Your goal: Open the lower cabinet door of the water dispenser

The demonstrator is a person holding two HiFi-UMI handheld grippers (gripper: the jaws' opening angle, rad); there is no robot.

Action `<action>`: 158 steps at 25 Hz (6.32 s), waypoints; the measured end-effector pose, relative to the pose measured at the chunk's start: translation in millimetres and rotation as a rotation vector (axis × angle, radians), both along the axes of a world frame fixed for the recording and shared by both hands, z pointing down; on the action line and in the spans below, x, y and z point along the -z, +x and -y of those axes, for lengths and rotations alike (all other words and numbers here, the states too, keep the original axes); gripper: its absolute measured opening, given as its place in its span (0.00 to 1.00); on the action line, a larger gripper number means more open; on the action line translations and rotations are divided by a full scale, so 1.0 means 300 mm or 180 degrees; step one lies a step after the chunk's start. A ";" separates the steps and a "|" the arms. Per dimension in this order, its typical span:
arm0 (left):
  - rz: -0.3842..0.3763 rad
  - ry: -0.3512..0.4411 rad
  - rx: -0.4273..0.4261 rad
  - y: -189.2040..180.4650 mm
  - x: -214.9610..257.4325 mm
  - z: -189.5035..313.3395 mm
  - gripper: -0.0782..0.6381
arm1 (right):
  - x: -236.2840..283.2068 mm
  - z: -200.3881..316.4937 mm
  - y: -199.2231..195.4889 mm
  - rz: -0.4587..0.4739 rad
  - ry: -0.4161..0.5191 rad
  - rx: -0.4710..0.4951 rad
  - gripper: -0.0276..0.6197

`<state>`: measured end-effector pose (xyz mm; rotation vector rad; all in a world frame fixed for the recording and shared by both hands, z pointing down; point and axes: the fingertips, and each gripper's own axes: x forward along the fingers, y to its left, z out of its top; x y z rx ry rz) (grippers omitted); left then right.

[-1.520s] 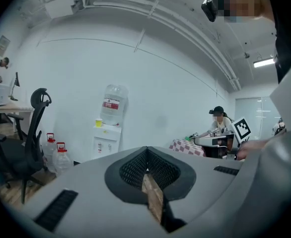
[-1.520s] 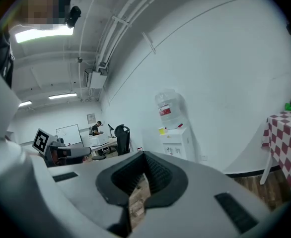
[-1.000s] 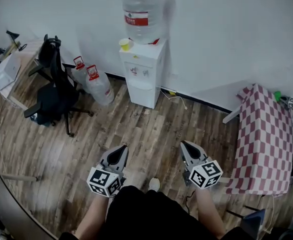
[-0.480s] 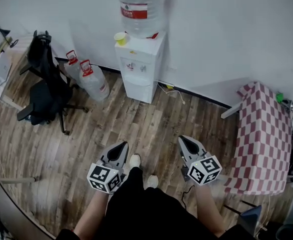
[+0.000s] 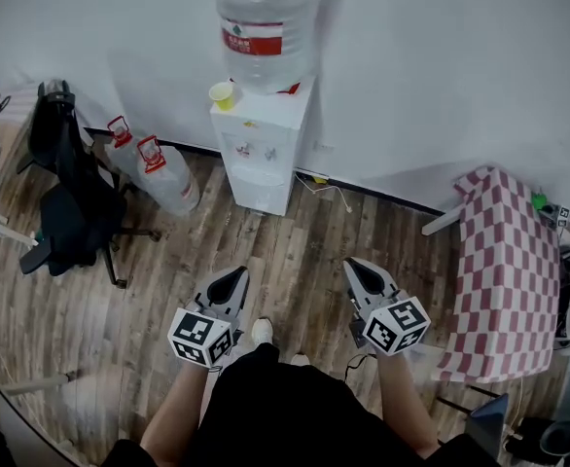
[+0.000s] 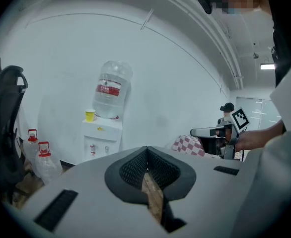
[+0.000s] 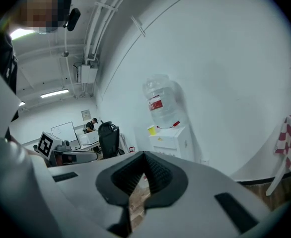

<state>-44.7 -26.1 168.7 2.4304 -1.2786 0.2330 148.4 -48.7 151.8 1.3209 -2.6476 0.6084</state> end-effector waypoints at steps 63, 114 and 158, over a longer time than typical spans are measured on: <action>0.0398 0.0250 0.0320 0.071 -1.877 1.087 0.12 | -2.076 1.258 -0.177 -0.0370 0.0344 0.1020 0.07; 0.0266 0.0486 0.0411 0.038 -1.990 1.116 0.12 | -2.035 1.206 -0.340 -0.0505 0.1119 0.1339 0.33; 0.1316 0.0907 0.0533 -0.125 -1.847 0.943 0.62 | -2.186 0.719 -0.751 -0.0206 0.1009 0.2933 0.32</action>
